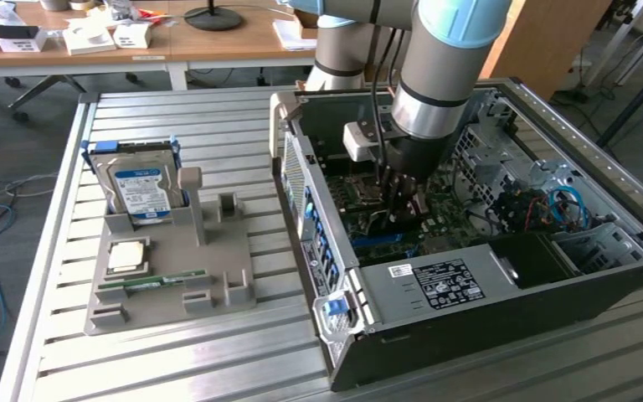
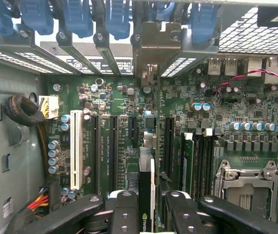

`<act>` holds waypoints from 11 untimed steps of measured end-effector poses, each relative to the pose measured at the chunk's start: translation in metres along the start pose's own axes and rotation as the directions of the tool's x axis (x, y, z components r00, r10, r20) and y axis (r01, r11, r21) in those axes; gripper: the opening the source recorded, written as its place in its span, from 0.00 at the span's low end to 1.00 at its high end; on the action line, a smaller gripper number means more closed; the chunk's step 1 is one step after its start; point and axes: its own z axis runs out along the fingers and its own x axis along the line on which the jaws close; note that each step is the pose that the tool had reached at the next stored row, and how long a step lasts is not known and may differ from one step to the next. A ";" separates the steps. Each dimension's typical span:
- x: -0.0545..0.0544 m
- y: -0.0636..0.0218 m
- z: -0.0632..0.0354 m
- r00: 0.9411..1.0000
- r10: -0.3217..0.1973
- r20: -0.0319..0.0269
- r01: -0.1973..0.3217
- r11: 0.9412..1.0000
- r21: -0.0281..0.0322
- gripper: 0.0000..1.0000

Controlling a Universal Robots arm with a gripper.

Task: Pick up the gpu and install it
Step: 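Insert the gpu into the slot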

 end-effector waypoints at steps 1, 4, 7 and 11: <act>0.000 0.0000 0.0000 1.000 0.000 0.000 0.000 1.000 0.001 0.26; 0.000 0.0000 0.0001 1.000 0.000 0.000 0.000 1.000 0.004 0.26; 0.000 0.0000 0.0001 1.000 0.000 0.000 0.000 1.000 0.009 0.26; 0.000 0.0001 0.0000 1.000 0.001 0.000 -0.001 1.000 0.010 0.26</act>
